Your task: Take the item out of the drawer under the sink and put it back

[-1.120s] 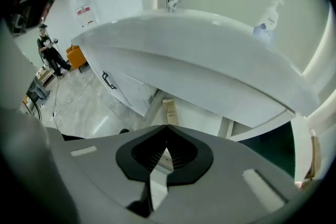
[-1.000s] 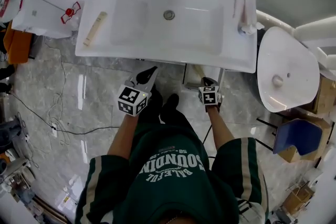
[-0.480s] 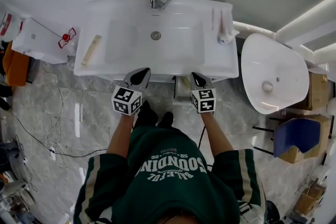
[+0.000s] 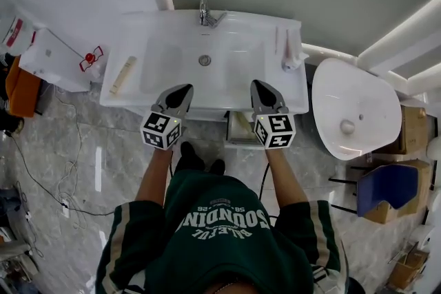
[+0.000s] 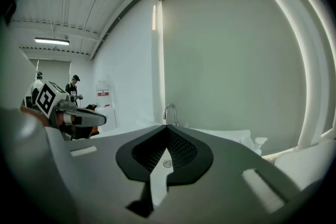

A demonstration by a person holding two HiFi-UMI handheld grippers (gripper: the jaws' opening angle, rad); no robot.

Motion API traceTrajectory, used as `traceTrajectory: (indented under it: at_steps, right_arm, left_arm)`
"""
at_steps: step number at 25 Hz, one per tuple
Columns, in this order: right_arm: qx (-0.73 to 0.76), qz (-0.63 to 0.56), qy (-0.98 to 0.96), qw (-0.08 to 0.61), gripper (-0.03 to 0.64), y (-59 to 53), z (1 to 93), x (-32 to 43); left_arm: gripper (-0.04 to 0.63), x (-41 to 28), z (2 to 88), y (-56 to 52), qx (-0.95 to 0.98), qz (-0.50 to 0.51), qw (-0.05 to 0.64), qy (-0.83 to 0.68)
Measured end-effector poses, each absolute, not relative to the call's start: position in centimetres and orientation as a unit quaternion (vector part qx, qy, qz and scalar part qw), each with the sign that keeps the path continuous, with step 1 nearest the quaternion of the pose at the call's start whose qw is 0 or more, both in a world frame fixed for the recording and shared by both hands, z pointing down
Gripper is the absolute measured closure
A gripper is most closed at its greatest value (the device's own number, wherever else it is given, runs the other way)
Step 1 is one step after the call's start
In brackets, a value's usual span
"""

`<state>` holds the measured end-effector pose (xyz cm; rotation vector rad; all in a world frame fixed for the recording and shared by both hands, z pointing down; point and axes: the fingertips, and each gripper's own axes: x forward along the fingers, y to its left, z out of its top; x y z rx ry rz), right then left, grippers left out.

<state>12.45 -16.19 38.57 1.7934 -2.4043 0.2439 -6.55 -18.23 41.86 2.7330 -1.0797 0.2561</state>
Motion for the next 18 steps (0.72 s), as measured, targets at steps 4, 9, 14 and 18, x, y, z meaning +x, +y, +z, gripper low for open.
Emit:
traceTrajectory:
  at_steps: [4,9,14,18]
  right_arm:
    - [0.593,0.061,-0.802,0.052,0.615,-16.0,36.6,11.8]
    - [0.587,0.063,-0.805,0.052,0.615,-15.6,36.9,11.9]
    - [0.587,0.067,-0.805,0.05,0.615,-15.3,37.1,12.1]
    - [0.583,0.068,-0.808,0.05,0.615,-15.1,37.2,11.6]
  left_arm:
    - [0.545,-6.9,40.9,-18.6,0.921,0.077,0.088,-0.371]
    - [0.545,-6.9,41.2,-18.4,0.92,0.076,0.091,-0.373]
    - [0.545,-6.4,41.4,-18.3,0.921,0.079,0.093,-0.369]
    - [0.545,-6.5,41.6,-17.9,0.922,0.081,0.094,-0.367]
